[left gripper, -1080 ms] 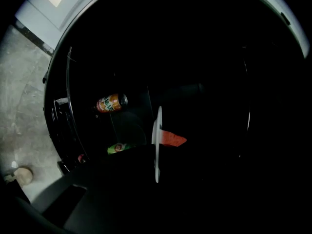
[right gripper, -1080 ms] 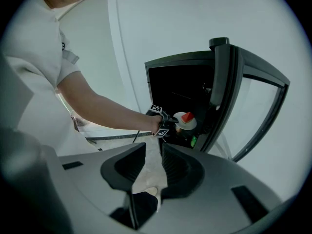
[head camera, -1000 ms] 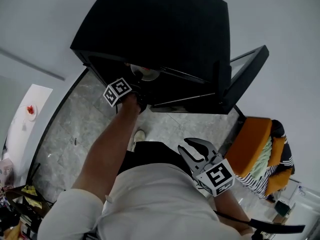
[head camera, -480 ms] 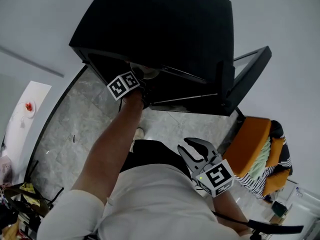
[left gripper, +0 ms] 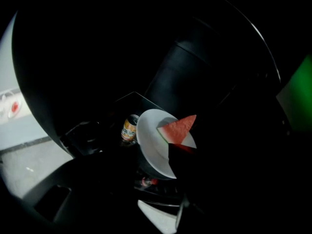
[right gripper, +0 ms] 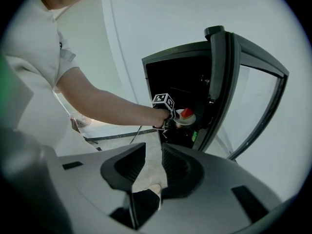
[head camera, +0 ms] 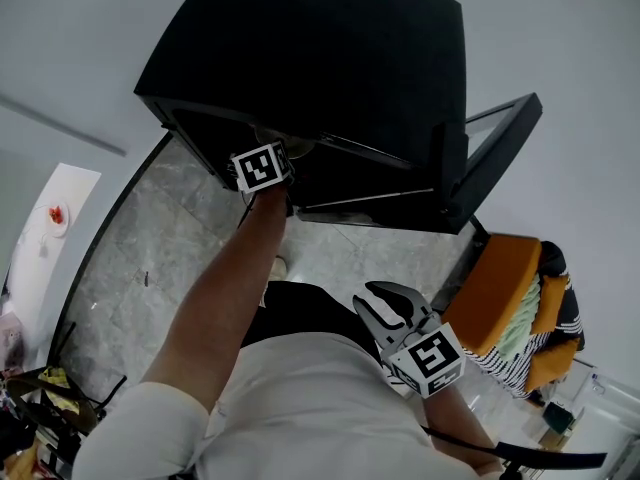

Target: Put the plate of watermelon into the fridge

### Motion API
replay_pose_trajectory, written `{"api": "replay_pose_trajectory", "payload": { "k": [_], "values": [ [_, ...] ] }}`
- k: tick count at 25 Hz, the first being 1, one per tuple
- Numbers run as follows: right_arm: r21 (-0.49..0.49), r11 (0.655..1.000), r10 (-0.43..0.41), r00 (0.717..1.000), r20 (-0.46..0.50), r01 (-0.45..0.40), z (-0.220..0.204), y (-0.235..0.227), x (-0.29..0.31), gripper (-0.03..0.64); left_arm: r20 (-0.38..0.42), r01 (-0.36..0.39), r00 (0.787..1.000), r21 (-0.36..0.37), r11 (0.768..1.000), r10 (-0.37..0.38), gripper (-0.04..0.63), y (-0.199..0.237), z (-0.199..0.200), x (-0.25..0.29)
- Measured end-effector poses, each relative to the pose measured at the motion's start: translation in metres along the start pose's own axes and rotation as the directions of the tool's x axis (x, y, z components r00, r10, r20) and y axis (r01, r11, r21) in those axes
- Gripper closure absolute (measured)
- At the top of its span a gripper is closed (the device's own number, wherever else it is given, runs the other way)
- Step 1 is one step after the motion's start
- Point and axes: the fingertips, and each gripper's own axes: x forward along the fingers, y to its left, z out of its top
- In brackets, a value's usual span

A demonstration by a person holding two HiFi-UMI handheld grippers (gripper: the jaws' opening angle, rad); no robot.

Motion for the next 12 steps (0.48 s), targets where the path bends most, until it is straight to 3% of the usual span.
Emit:
{"api": "replay_pose_trajectory", "payload": {
  "k": [4,12],
  "values": [
    [0.006,1.000,-0.012,1.000,-0.004,0.012,-0.004,-0.002,-0.002,0.502,0.029,-0.050,0.998,0.087,0.995,0.048,0.391,0.007,0.005,-0.001],
    [0.014,1.000,-0.007,0.999,0.032,0.007,0.008,0.009,0.000,0.502,0.012,0.014,1.000,0.089,0.996,-0.015,0.391,0.007,0.004,-0.031]
  ]
}}
